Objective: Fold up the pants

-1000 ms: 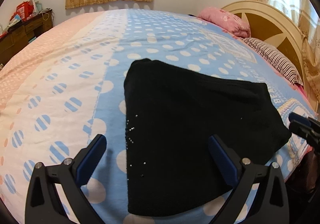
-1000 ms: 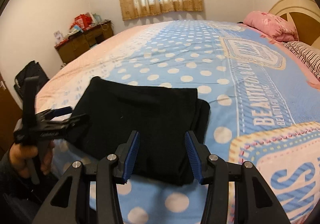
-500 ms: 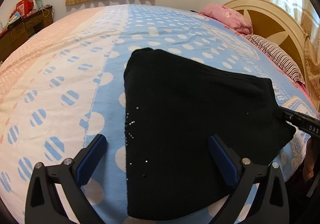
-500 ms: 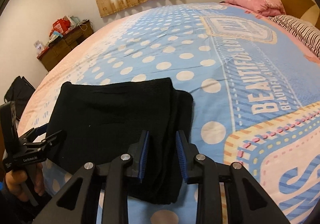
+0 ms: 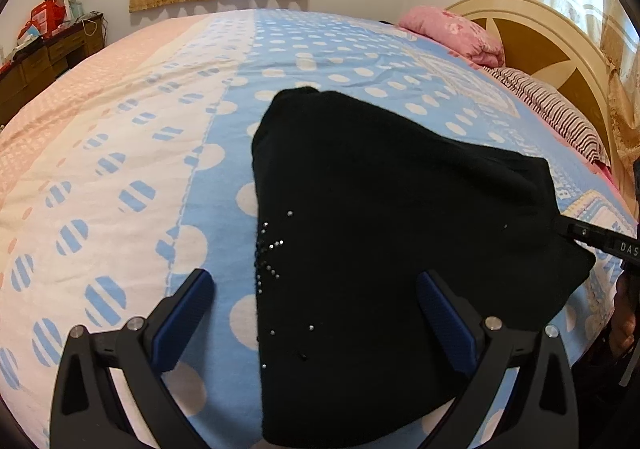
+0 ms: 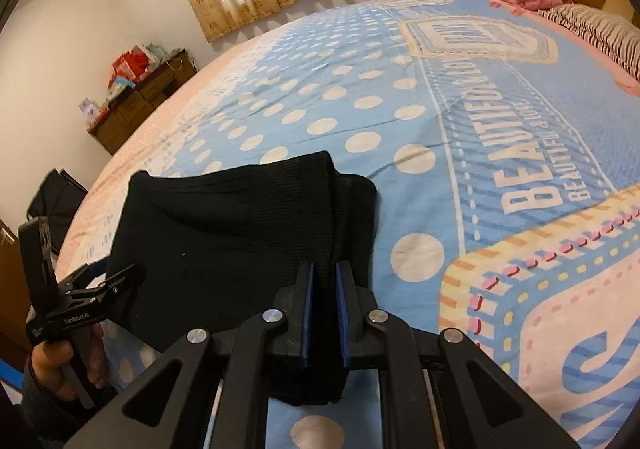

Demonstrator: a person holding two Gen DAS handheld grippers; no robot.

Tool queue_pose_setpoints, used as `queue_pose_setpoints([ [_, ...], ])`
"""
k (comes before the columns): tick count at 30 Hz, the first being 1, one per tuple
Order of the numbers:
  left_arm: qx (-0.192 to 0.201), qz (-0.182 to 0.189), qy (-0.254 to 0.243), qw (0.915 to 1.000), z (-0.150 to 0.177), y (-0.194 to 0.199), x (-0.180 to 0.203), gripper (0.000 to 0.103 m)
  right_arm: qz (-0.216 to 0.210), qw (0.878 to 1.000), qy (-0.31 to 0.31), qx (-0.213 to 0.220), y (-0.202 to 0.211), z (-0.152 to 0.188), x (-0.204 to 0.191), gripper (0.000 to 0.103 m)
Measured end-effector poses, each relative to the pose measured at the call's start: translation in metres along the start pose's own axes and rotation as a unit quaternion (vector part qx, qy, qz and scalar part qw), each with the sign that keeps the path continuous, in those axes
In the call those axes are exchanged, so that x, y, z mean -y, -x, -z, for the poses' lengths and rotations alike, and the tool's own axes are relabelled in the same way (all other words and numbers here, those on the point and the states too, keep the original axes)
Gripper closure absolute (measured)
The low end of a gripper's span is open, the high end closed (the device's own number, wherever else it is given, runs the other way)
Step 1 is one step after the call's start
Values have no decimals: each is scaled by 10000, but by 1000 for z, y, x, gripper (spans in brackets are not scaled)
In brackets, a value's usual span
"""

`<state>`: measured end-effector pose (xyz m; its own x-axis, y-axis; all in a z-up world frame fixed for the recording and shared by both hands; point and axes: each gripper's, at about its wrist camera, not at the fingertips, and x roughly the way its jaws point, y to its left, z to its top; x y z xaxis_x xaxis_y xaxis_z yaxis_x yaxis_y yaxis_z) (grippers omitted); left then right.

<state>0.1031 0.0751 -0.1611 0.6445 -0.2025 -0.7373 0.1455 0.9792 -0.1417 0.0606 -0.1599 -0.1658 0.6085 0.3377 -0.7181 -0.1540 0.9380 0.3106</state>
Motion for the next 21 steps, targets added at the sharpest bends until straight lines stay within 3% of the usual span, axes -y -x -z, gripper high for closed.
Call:
queue_pose_setpoints([
  [3, -3, -5, -14, 10000, -2, 2, -1, 0, -18, 10000, -23, 71, 5, 0, 3, 74],
  [5, 47, -27, -18, 10000, -4, 6, -4, 0, 25, 9999, -27, 165, 11, -2, 3, 57],
  [7, 52, -41, -14, 10000, -7, 6, -7, 0, -40, 9996, -124, 260, 16, -6, 5, 51],
  [21, -110, 91, -122, 9998, -20, -14, -6, 0, -174, 9996, -195, 54, -14, -15, 14, 48],
])
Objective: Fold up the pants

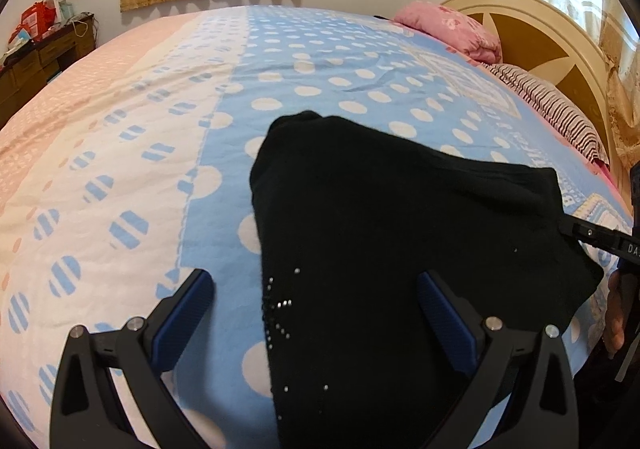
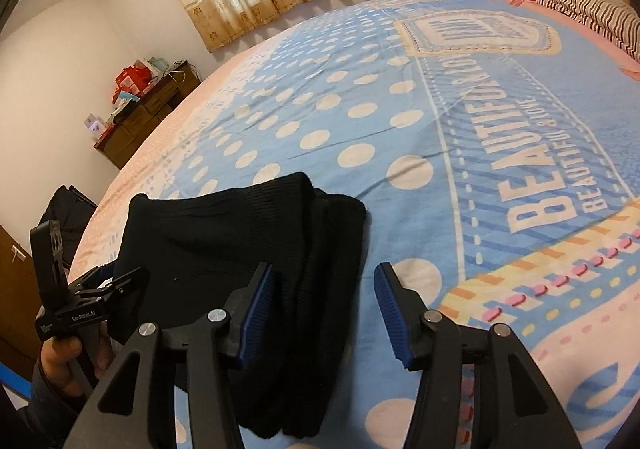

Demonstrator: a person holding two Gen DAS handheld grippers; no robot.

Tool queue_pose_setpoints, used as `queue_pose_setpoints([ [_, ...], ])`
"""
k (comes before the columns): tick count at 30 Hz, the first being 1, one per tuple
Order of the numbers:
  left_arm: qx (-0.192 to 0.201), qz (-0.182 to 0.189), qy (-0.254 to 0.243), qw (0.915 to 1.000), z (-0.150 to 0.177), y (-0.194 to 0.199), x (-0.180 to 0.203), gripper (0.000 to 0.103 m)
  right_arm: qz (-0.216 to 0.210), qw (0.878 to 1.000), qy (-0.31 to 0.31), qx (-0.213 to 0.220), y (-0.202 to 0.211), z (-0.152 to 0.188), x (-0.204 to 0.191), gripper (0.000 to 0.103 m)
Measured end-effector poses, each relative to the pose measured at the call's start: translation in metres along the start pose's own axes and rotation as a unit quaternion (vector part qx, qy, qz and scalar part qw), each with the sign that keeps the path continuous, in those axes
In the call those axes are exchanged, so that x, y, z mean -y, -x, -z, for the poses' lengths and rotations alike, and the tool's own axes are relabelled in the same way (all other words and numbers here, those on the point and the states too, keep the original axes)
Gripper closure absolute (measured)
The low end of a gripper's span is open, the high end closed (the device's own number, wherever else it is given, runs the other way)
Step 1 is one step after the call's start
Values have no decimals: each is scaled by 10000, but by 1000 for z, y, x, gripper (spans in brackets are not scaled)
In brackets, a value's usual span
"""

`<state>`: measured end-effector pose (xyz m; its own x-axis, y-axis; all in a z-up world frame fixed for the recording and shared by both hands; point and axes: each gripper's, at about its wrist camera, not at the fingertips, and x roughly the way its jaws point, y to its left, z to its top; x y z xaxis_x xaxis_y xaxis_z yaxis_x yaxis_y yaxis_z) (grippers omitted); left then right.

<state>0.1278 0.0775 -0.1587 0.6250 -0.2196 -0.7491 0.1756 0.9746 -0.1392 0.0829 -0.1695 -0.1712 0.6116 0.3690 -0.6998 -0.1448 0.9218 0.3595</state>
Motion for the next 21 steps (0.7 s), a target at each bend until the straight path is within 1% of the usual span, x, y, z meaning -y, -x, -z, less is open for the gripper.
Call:
queue_pose_setpoints([
  [5, -11, 135, -57, 9999, -6, -7, -2, 0, -274, 9993, -226, 67, -9, 1, 8, 47],
  [7, -27, 202, -61, 9998, -8, -9, -3, 0, -320, 9990, -303, 56, -10, -1, 9, 47],
  [12, -23, 357, -53, 9993, -11, -12, -5, 0, -369, 9990, -255, 50, -12, 0, 6, 49],
  [14, -21, 427, -104, 9990, -10, -11, -4, 0, -497, 9983, -298, 10, -13, 0, 7, 60],
  [15, -26, 467, -115, 9988, -10, -11, -5, 0, -581, 9977, -342, -19, -15, 0, 7, 61],
  [16, -26, 511, -115, 9986, -11, -11, -5, 2, -579, 9978, -324, -22, -15, 0, 5, 64],
  [17, -20, 541, -122, 9985, -11, -11, -6, 8, -571, 9980, -273, -23, -15, 0, 3, 67],
  [18, -9, 596, -134, 9981, -11, -10, -6, 13, -590, 9979, -251, -27, -14, 0, 0, 68],
  [19, 9, 716, -163, 9973, -11, -8, -4, 22, -584, 9980, -236, -20, -13, 0, -1, 69],
  [20, 11, 773, -164, 9969, -12, -8, -3, 26, -573, 9981, -215, -6, -12, 1, -2, 70],
  [21, 19, 806, -154, 9966, -11, -7, -3, 28, -572, 9981, -219, 9, -12, 2, -3, 71],
])
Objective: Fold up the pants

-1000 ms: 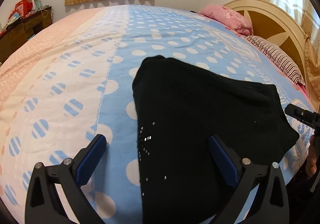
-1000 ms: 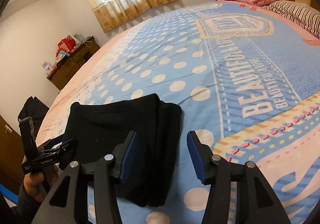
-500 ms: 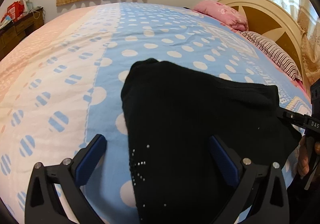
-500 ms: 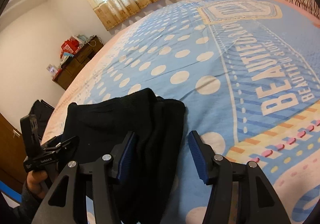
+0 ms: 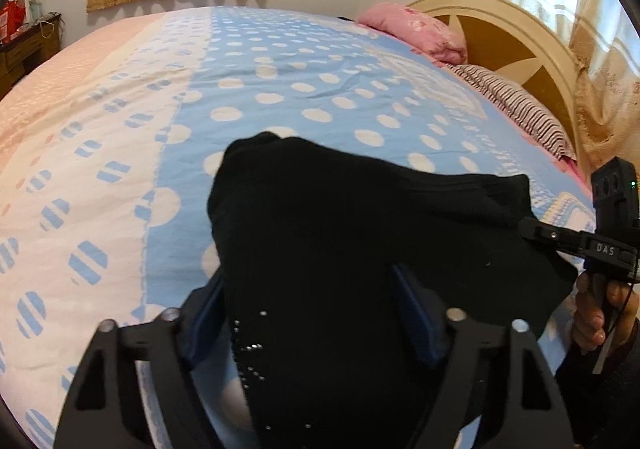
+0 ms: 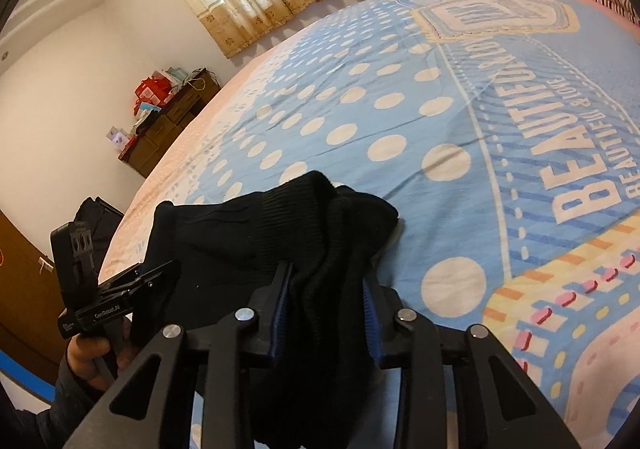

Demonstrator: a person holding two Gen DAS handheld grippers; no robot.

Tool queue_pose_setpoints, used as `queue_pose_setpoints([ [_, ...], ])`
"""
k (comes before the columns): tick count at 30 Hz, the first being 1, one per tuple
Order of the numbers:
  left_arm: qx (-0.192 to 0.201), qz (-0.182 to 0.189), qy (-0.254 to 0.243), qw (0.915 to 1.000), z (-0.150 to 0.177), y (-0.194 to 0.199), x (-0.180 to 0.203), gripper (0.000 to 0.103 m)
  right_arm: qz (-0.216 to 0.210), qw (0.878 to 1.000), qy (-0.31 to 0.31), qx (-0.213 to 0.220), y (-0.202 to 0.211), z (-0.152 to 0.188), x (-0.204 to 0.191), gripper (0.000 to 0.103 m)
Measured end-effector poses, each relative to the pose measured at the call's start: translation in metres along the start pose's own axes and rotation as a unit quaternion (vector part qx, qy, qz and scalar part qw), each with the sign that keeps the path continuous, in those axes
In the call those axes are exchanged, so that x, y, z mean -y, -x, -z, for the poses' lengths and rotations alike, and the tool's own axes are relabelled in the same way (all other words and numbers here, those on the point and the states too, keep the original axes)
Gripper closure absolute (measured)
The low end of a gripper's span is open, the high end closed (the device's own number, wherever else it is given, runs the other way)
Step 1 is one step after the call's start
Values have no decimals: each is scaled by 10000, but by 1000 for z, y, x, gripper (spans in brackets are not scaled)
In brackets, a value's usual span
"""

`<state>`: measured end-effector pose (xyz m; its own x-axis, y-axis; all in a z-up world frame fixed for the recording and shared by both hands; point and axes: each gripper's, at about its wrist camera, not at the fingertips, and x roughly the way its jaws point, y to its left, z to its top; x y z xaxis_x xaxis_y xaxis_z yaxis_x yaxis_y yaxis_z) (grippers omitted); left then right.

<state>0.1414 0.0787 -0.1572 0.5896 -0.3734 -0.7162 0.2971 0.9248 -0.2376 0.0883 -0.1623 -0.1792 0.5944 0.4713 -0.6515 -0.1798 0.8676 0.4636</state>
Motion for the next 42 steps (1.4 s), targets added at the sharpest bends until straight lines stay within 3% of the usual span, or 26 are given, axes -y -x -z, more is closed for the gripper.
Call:
queue_pose_setpoints([
  [3, 74, 61, 7, 10000, 1, 1, -2, 38, 26, 9999, 52, 107, 4, 0, -5, 75],
  [5, 153, 186, 91, 9997, 2, 5, -6, 59, 64, 9995, 230, 190, 11, 0, -14, 76],
  [8, 248, 300, 230, 9990, 2, 11, -12, 75, 18, 9981, 541, 303, 20, -5, -31, 77],
  [10, 338, 334, 339, 9983, 3, 16, -14, 78, 1, 9966, 766, 319, 25, -10, -43, 77],
  [16, 739, 309, 454, 9957, 2, 45, -17, 80, 6, 9911, 1316, 186, 20, -33, -73, 78],
  [21, 1014, 115, 604, 9929, -1, 72, -38, 80, -164, 9864, 1635, -66, -17, -56, -103, 78],
  [30, 1335, -774, 909, 9838, -3, 108, -95, 80, -768, 9763, 1995, -345, -101, -87, -178, 78],
  [36, 1308, -1140, 1253, 9768, 2, 114, -131, 80, -1035, 9717, 2039, -593, -157, -91, -213, 78],
  [42, 1040, -1291, 1318, 9773, 9, 96, -145, 80, -988, 9736, 1907, -777, -189, -91, -213, 78],
])
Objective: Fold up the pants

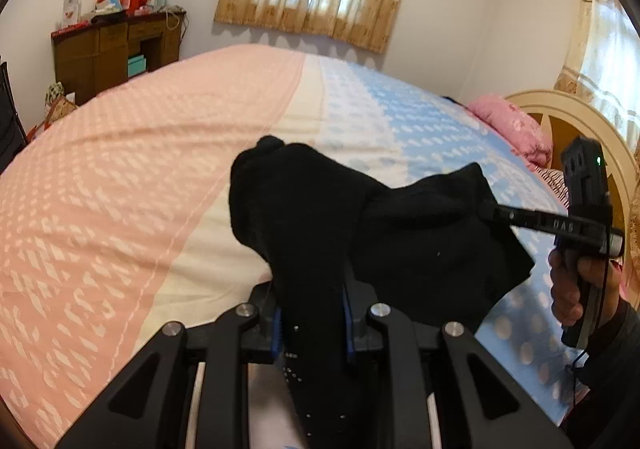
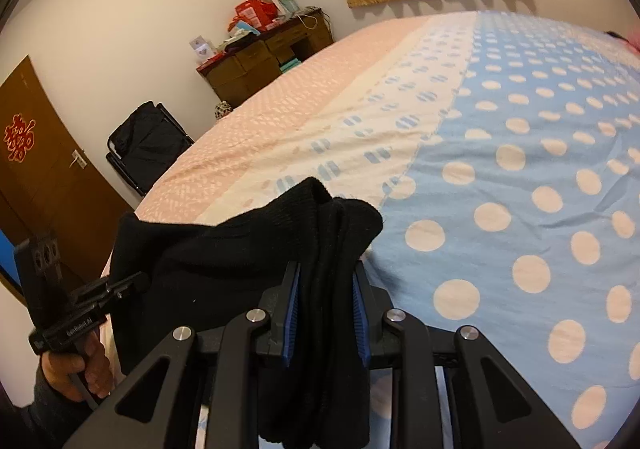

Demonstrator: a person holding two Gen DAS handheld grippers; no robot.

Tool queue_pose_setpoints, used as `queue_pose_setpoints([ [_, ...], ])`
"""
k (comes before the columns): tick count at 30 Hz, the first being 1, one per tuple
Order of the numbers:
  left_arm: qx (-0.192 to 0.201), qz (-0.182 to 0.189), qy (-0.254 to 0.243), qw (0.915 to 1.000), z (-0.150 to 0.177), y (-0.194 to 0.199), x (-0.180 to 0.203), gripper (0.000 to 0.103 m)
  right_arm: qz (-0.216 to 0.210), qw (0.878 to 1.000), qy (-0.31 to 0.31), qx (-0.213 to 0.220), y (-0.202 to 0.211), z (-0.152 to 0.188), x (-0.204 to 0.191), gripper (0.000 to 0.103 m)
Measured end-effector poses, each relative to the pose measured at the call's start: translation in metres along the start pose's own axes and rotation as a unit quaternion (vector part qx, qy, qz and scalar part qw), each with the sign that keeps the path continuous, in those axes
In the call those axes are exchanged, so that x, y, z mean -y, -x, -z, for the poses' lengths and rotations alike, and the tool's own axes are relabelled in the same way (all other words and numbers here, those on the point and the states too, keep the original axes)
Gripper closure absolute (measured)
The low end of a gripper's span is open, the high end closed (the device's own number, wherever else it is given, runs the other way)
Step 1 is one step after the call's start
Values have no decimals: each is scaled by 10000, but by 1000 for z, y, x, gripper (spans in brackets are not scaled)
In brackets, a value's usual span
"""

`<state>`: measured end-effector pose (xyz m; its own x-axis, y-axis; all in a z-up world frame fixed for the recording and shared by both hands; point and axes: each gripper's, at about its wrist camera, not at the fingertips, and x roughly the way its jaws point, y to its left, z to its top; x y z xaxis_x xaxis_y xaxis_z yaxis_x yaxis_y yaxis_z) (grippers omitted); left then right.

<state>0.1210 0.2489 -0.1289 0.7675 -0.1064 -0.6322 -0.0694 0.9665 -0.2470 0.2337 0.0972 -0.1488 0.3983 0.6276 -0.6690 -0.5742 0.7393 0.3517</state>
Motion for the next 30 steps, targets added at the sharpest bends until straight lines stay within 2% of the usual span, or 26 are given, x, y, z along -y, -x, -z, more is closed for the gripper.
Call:
queue_pose_setpoints([
  [3, -91, -100, 7, 9999, 3, -10, -1, 76, 64, 9999, -45, -92, -7, 2, 6, 78],
  [5, -139, -283, -44, 9995, 6, -13, 0, 67, 93, 9998, -97, -139, -9, 3, 10, 78],
  [7, -159, -491, -140, 9986, 8, -15, 5, 62, 108, 9997, -152, -177, -11, 4, 14, 78],
  [9, -164, -520, -119, 9984, 9, -16, 4, 60, 129, 9996, -168, -199, -13, 6, 15, 77],
  [14, -195, -701, -77, 9973, 10, -17, -5, 42, 168, 9990, -291, -284, -16, 9, 22, 76],
  [19, -207, -770, -1, 9968, 15, -14, -11, 34, 222, 9989, -252, -330, -19, 10, 23, 74],
  [22, -223, -810, 26, 9965, 18, -14, -12, 31, 405, 9986, -117, -331, -21, 12, 21, 67],
  [27, -295, -918, 169, 9952, 19, -16, -16, 20, 443, 9985, -171, -278, -19, 14, 26, 60],
  [29, -300, -946, 191, 9949, 20, -14, -16, 18, 589, 9980, -161, -181, -13, 15, 26, 47],
  [30, -298, -995, 191, 9944, 21, -11, -15, 17, 735, 9972, -132, -97, -7, 16, 26, 45],
])
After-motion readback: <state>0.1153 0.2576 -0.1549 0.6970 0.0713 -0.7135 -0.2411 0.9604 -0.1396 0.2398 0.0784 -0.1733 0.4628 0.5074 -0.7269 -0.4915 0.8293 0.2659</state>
